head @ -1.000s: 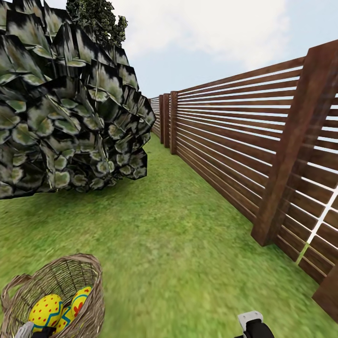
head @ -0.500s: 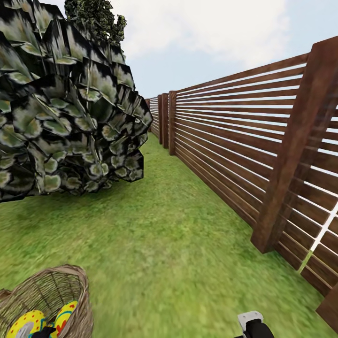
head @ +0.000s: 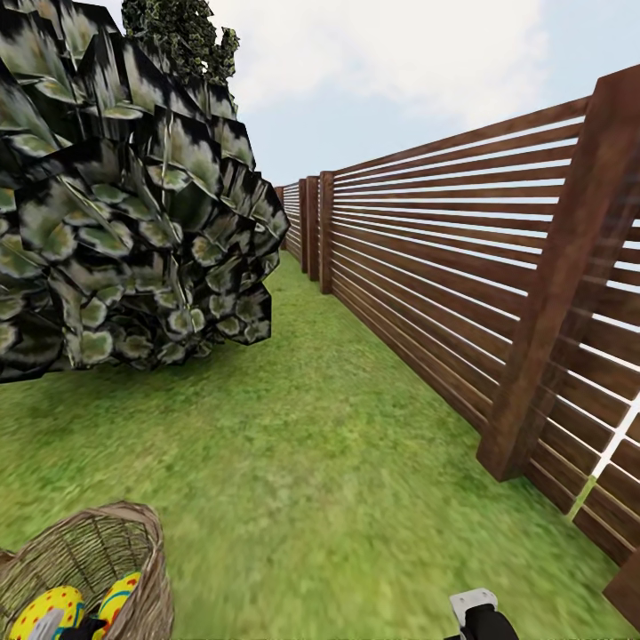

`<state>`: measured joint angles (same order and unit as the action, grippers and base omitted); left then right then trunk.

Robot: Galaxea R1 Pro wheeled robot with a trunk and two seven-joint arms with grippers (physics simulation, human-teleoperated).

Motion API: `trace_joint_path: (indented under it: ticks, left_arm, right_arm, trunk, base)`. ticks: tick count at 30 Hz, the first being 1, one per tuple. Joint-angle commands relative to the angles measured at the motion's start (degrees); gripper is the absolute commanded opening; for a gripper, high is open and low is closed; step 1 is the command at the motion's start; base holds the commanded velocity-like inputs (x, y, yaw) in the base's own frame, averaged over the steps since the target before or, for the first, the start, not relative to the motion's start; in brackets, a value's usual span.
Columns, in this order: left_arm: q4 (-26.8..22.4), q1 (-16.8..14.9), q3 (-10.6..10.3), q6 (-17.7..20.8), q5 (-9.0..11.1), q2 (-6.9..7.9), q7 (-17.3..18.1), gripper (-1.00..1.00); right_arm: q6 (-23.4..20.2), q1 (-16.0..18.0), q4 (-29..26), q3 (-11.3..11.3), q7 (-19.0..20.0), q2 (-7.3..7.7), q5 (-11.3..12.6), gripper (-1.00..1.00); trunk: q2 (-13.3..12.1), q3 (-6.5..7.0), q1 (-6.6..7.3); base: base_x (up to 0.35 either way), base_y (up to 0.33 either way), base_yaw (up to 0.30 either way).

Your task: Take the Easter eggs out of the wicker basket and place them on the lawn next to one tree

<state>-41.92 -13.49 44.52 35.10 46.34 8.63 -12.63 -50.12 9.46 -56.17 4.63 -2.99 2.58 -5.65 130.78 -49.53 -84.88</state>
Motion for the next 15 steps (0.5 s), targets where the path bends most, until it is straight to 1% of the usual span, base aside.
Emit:
trace_joint_path:
  ticks: [1,9,10,15]
  left_arm:
    - [-0.1,0.0,0.1,0.2,0.7,-0.02,-0.5,1.00]
    - [-0.1,0.0,0.2,0.2,0.7,-0.02,-0.5,1.00]
    - [-0.1,0.0,0.2,0.2,0.7,-0.02,-0.5,-1.00]
    - [-0.1,0.0,0.1,0.2,0.7,-0.02,-0.5,-1.00]
  right_arm:
    - [-0.3,0.0,0.0,0.2,0.0,0.05,-0.3,1.00]
    - [-0.3,0.0,0.0,0.3,0.0,0.05,-0.3,1.00]
    - [-0.3,0.0,0.0,0.3,0.0,0.05,-0.3,1.00]
    - [-0.2,0.0,0.0,0.3,0.0,0.05,-0.3,1.00]
  trunk:
    - [0.0,-0.06,0.01]
    - [0.0,-0.06,0.01]
    - [0.0,-0.06,0.01]
    - [0.0,-0.06,0.01]
  base:
    - [0.000,0.000,0.000]
    - [0.000,0.000,0.000]
    - [0.000,0.000,0.000]
    - [0.000,0.000,0.000]
